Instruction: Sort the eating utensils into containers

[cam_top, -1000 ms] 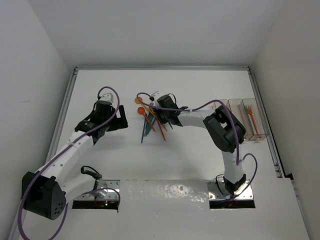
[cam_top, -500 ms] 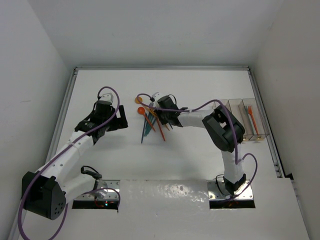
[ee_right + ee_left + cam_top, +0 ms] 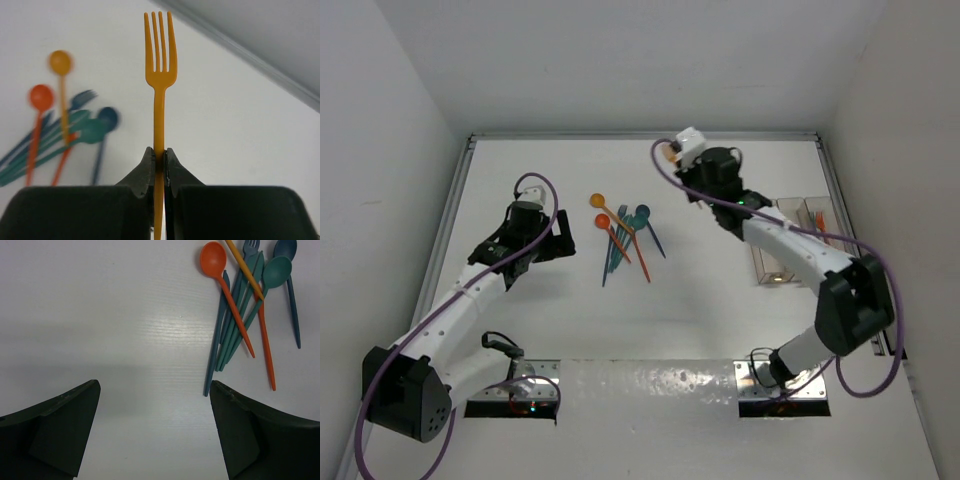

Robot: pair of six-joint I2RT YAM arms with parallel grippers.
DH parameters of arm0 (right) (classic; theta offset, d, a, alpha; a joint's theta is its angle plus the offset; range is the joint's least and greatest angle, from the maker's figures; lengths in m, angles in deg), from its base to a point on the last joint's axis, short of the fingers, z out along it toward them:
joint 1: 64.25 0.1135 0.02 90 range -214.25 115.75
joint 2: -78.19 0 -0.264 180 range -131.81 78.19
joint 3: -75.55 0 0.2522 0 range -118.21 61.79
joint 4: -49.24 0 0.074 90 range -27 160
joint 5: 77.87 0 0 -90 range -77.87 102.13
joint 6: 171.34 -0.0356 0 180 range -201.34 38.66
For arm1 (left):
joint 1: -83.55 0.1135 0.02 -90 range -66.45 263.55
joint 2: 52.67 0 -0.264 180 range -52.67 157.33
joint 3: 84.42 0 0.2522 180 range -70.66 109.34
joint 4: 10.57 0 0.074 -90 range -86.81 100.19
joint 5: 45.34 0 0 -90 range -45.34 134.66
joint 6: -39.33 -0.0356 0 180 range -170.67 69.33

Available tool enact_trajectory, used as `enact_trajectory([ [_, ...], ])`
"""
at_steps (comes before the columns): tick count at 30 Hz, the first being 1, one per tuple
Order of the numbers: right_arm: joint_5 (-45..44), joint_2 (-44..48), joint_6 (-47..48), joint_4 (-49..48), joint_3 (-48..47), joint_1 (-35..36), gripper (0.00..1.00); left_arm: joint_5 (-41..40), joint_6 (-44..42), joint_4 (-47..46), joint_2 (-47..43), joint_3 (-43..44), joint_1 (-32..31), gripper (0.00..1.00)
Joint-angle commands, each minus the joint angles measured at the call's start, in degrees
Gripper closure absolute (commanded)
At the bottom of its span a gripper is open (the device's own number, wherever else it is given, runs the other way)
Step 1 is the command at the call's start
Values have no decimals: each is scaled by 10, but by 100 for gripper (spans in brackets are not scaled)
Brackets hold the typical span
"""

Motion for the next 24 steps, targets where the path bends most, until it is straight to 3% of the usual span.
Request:
enact_trajectory([
  [1,-4,57,48,38,53,-92,100,-1,2,-8,-15,7,0,11],
  [7,30,135,123,65,106,-257,100,5,0,-7,-15,7,0,11],
  [12,67,141,201,80,123,-393,100,12,-5,-5,-15,9,0,11],
  [15,45,128,224,51,132,-467,100,13,-6,-3,-15,9,0,11],
  [24,-12,64,267,17,173,-522,100,2,-8,1,-13,11,0,11],
])
